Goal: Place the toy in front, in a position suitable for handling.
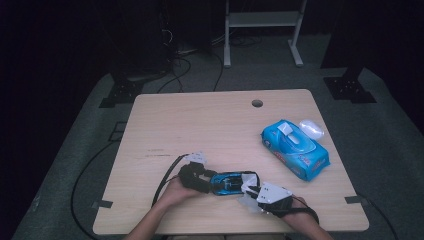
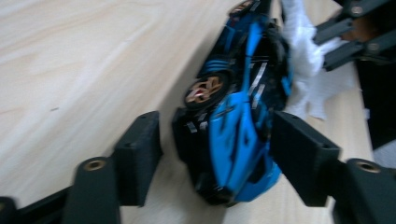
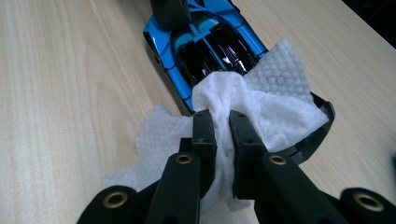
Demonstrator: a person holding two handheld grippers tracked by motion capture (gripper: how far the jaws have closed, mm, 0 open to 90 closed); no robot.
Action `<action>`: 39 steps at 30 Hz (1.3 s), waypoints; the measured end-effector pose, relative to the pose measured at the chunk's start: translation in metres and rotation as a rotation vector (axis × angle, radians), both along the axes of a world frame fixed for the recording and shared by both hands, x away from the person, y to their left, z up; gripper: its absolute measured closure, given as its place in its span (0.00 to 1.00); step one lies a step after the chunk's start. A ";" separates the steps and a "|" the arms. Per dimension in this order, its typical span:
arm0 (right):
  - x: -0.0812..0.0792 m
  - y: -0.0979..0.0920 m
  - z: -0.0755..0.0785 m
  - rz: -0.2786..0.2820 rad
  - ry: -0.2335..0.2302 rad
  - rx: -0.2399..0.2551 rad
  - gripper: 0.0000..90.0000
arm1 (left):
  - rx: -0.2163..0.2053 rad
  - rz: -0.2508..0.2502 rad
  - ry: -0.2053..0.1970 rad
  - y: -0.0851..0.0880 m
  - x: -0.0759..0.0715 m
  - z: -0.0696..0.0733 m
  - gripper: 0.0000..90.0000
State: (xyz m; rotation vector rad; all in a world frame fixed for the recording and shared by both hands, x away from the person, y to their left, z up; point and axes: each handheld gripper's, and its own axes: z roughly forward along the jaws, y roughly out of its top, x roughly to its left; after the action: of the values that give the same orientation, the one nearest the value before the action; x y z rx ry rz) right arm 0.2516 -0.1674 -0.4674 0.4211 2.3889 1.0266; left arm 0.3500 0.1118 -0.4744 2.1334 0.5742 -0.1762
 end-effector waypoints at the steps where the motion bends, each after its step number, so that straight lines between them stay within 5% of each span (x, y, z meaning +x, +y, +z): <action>1: 0.000 0.000 0.000 0.000 0.000 0.000 0.91 | 0.000 0.000 0.000 0.000 0.000 0.000 0.44; 7: 0.000 0.000 0.001 0.000 0.007 -0.007 0.91 | -0.027 -0.026 -0.036 0.002 -0.002 0.003 0.52; 10: 0.011 -0.002 0.002 -0.032 0.051 0.003 0.91 | -0.018 -0.025 -0.103 0.002 -0.004 0.005 0.58; 21: 0.024 -0.003 0.005 -0.059 0.095 0.007 0.91 | -0.047 -0.017 -0.232 0.005 -0.009 0.010 0.73; 31: 0.031 -0.013 0.017 -0.100 0.112 0.116 0.91 | -0.037 0.001 -0.270 0.008 -0.008 0.010 0.74; 36: 0.036 -0.012 0.036 -0.117 0.079 0.167 0.91 | -0.013 0.066 -0.325 0.015 -0.007 0.009 0.77; 39: 0.040 -0.009 0.043 -0.124 0.074 0.188 0.91 | -0.019 0.088 -0.325 0.020 -0.005 0.008 0.77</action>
State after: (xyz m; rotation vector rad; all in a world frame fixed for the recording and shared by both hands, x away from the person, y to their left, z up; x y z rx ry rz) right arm 0.2918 -0.1765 -0.4246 0.6771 2.3049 1.2019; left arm 0.3446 0.1316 -0.4663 2.0574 0.4699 0.2102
